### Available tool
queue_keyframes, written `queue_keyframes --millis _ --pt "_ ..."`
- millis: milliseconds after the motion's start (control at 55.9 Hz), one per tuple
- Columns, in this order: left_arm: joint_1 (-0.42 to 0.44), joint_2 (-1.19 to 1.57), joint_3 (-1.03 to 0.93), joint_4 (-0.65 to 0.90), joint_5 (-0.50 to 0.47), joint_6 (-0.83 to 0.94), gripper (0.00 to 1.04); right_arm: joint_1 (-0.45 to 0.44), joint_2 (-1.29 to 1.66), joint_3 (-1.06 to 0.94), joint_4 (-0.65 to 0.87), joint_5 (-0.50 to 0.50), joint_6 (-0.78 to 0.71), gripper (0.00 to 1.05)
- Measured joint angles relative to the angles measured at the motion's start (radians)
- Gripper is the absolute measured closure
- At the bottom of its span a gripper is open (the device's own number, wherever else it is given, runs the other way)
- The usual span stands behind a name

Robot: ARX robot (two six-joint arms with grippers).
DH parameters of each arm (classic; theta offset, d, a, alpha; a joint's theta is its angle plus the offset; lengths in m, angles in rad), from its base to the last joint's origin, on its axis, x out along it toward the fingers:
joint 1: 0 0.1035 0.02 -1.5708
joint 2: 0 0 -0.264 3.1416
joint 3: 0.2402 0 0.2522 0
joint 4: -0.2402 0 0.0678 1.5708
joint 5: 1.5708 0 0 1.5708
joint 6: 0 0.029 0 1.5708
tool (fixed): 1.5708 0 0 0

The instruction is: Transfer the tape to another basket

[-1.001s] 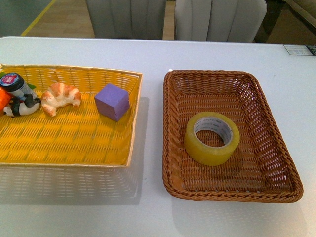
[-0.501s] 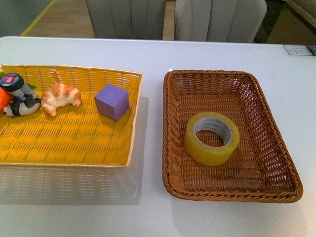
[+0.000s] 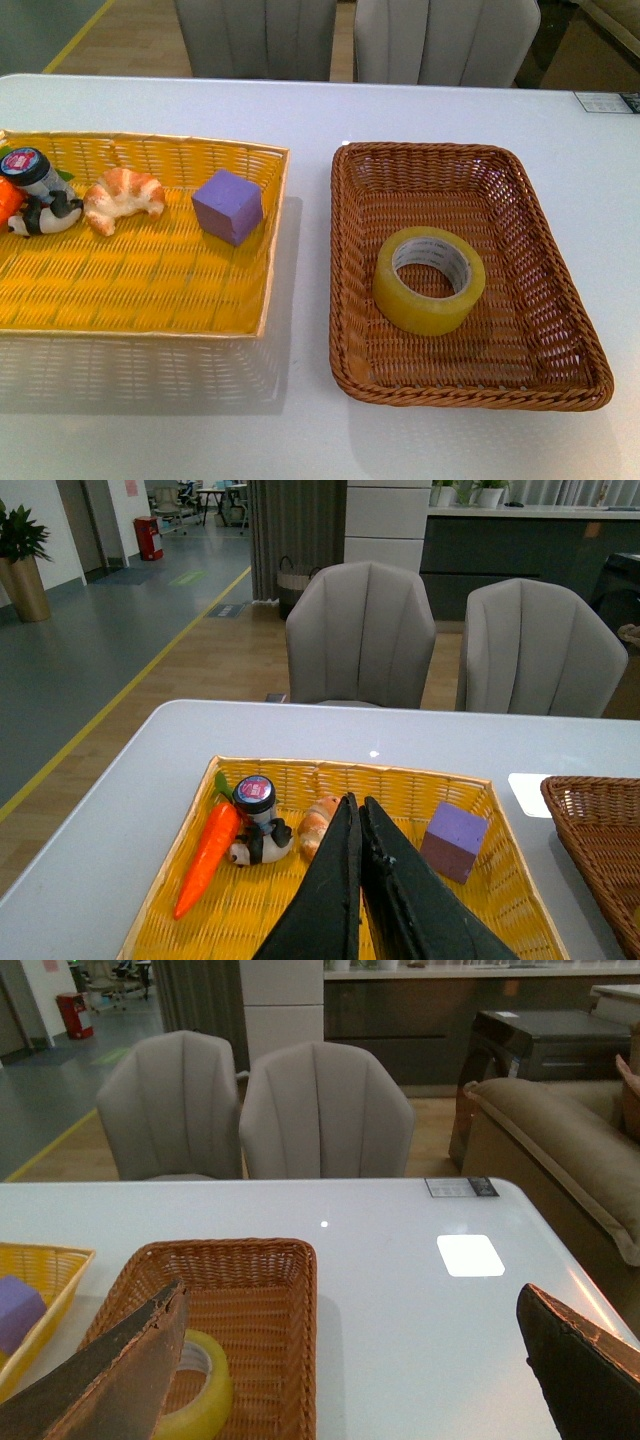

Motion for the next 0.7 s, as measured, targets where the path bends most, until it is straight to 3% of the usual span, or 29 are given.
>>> queue_keyframes --millis 161,197,518,661,697 --pt "0.000 -0.001 0.000 0.000 0.000 0.000 1.03 0.000 0.000 0.000 0.000 0.000 0.000 0.09" --pt "0.000 -0.001 0.000 0.000 0.000 0.000 0.99 0.000 0.000 0.000 0.000 0.000 0.000 0.09" --pt "0.000 -0.001 0.000 0.000 0.000 0.000 0.42 0.000 0.000 0.000 0.000 0.000 0.000 0.09" --pt "0.000 -0.002 0.000 0.000 0.000 0.000 0.10 0.000 0.000 0.000 0.000 0.000 0.000 0.09" --pt "0.000 -0.002 0.000 0.000 0.000 0.002 0.07 0.000 0.000 0.000 0.000 0.000 0.000 0.09"
